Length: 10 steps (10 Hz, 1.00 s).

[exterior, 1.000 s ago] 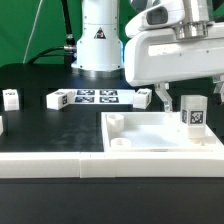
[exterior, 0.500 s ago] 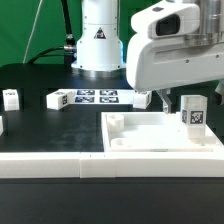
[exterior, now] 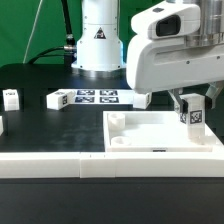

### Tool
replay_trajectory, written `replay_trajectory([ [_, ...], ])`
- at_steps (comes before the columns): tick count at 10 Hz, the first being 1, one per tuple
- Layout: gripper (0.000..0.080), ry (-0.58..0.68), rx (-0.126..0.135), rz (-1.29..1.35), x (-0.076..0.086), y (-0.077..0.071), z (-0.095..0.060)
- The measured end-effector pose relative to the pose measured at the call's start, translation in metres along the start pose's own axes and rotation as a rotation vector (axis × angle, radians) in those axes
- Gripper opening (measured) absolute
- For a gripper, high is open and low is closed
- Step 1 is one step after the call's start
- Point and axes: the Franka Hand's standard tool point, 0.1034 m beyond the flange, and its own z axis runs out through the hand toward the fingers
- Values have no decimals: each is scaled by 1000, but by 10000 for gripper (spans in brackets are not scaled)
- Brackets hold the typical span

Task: Assemble one leg

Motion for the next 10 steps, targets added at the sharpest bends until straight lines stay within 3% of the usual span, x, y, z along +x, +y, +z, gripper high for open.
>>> replay_trajectory([
  [3,292,2,3,75,0,0,1],
  [7,292,19,0,626,3,1,2],
  [10,294,37,18,1011,4,3,1],
])
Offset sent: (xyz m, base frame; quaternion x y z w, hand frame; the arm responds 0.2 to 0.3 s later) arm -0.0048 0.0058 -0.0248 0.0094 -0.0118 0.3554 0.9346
